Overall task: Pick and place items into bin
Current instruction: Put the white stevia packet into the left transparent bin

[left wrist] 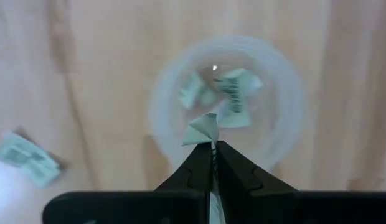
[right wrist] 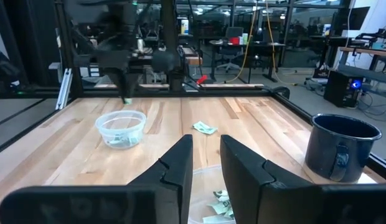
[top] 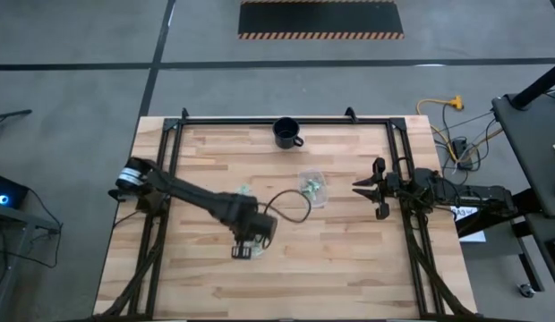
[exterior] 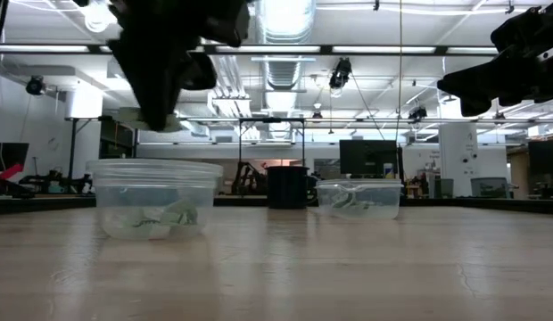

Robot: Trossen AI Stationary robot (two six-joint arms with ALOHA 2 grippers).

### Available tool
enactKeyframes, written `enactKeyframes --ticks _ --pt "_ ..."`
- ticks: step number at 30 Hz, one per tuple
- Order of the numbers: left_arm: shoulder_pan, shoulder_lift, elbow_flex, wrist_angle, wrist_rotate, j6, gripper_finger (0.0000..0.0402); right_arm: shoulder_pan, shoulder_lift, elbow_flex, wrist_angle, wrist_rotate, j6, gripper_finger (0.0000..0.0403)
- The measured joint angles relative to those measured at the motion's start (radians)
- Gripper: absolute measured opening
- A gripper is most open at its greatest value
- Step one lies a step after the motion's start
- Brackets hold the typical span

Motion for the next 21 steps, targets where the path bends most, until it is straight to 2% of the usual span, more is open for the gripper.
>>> enactKeyframes --ticks 6,21 --pt "-0.065 0.0 0.0 0.029 0.0 -0.055 0.0 0.0 0.0 0.0 0.0 0.0 -0.001 0.0072" --pt "-0.058 0.0 0.0 0.047 0.003 -0.039 0.0 0.0 0.0 0.0 0.0 0.0 0.0 0.0072"
